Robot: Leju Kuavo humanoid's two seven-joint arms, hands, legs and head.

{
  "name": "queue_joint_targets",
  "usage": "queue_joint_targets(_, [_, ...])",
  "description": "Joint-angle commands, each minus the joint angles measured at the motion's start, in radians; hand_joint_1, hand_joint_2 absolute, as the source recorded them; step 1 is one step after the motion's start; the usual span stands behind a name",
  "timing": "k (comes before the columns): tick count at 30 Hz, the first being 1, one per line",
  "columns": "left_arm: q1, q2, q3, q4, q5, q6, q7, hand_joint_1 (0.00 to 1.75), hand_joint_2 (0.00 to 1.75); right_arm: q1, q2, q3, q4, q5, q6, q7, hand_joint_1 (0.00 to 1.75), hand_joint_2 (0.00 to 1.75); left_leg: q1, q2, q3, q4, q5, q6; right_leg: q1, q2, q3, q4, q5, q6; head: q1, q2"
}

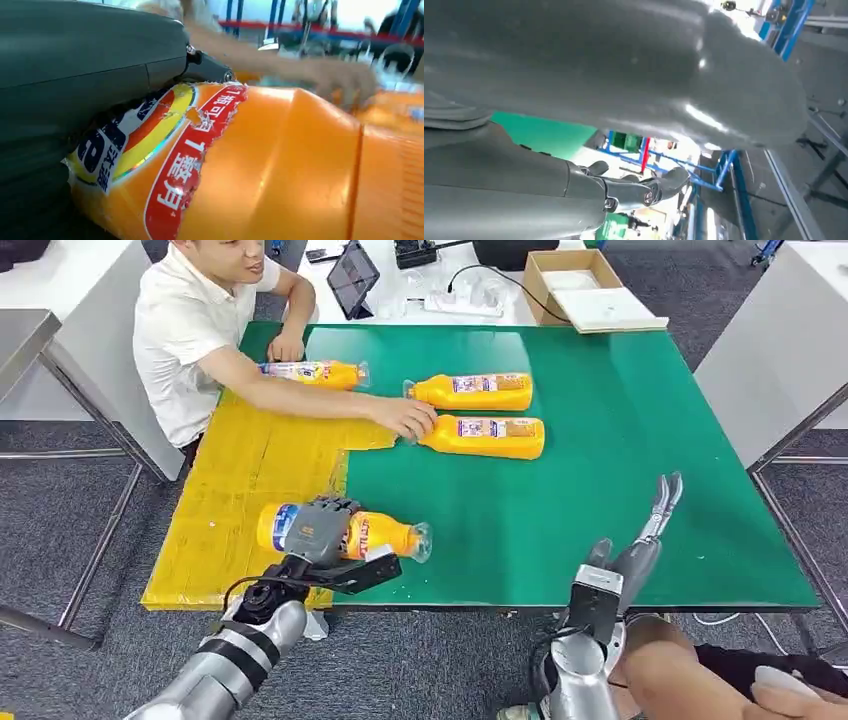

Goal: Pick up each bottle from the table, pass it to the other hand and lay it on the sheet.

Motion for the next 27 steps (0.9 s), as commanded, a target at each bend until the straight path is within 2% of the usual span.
queue_joint_targets(1, [-0.126, -0.02, -0.015, 0.284, -0.029, -0.019, 0.053, 1.75, 1.75, -0.045, -0.04, 0.073, 0.162, -0.024, -0.028, -0.032, 0.0, 0.0, 0.002, 0.002, 0.006, -0.001, -0.002, -0.002, 0.002, 0.001, 0.006, -0.001, -0.001, -0.002, 0.0, 0.0])
queue_joint_targets(3, [-0.172, -0.018, -0.026, 0.353, -0.097, -0.012, 0.137, 1.75, 1.75, -0.059, -0.03, 0.07, 0.187, -0.024, -0.008, -0.032, 0.0, 0.0, 0.002, 0.002, 0.005, -0.001, -0.001, -0.002, 0.002, 0.0, 0.005, -0.001, -0.001, -0.002, 0.0, 0.0])
queue_joint_targets(9, [-0.211, -0.018, 0.002, 0.426, -0.1, -0.045, 0.157, 1.75, 1.75, -0.072, -0.02, 0.069, 0.212, -0.018, 0.013, -0.032, 0.0, 0.0, 0.002, 0.003, 0.005, 0.0, -0.001, -0.002, 0.002, 0.001, 0.005, -0.001, -0.001, -0.003, 0.001, 0.0])
queue_joint_targets(13, [-0.21, -0.027, 0.122, 0.459, 0.03, -0.132, 0.047, 1.75, 1.75, -0.074, -0.016, 0.064, 0.234, -0.027, 0.034, -0.032, 0.0, 0.0, 0.002, 0.004, 0.008, -0.002, -0.002, -0.002, 0.002, 0.002, 0.008, -0.002, -0.001, -0.003, 0.0, 0.0])
queue_joint_targets(14, [-0.209, -0.028, 0.156, 0.463, 0.075, -0.167, 0.011, 1.5, 1.75, -0.077, -0.018, 0.062, 0.245, -0.031, 0.043, -0.032, 0.0, 0.0, 0.001, 0.003, 0.007, -0.001, -0.001, -0.002, 0.002, 0.003, 0.007, -0.002, 0.0, -0.002, 0.0, 0.0])
queue_joint_targets(15, [-0.21, -0.025, 0.159, 0.464, 0.078, -0.17, 0.005, 1.5, 1.75, -0.079, -0.02, 0.062, 0.247, -0.032, 0.043, -0.032, 0.0, 0.0, 0.001, 0.002, 0.007, -0.001, -0.001, -0.001, 0.001, 0.002, 0.007, -0.001, 0.0, -0.002, 0.0, 0.0])
queue_joint_targets(16, [-0.21, -0.027, 0.176, 0.466, 0.1, -0.183, -0.005, 1.01, 1.75, -0.081, -0.02, 0.062, 0.252, -0.036, 0.047, -0.032, 0.0, 0.0, 0.001, 0.003, 0.007, -0.001, -0.001, -0.001, 0.001, 0.003, 0.007, -0.001, 0.0, -0.002, 0.0, 0.0])
queue_joint_targets(17, [-0.213, -0.027, 0.193, 0.469, 0.121, -0.195, -0.017, 0.05, 1.75, -0.085, -0.021, 0.061, 0.256, -0.041, 0.046, -0.032, 0.0, 0.0, 0.001, 0.003, 0.007, -0.001, 0.0, -0.001, 0.001, 0.002, 0.007, -0.001, 0.0, -0.002, 0.0, 0.0])
queue_joint_targets(22, [-0.216, -0.024, 0.2, 0.472, 0.134, -0.211, -0.031, 0.0, 1.75, -0.088, -0.021, 0.063, 0.26, -0.046, 0.047, -0.032, 0.0, 0.0, 0.001, 0.005, 0.01, -0.002, -0.001, -0.002, 0.001, 0.003, 0.009, -0.002, 0.0, -0.002, 0.0, 0.0])
queue_joint_targets(27, [-0.185, -0.02, 0.291, 0.436, 0.324, -0.398, -0.225, 0.0, 1.75, -0.08, -0.036, 0.087, 0.263, -0.064, 0.042, -0.032, 0.0, 0.0, 0.001, 0.005, 0.011, -0.002, -0.001, -0.001, 0.001, 0.004, 0.01, -0.001, 0.0, -0.002, 0.0, 0.0])
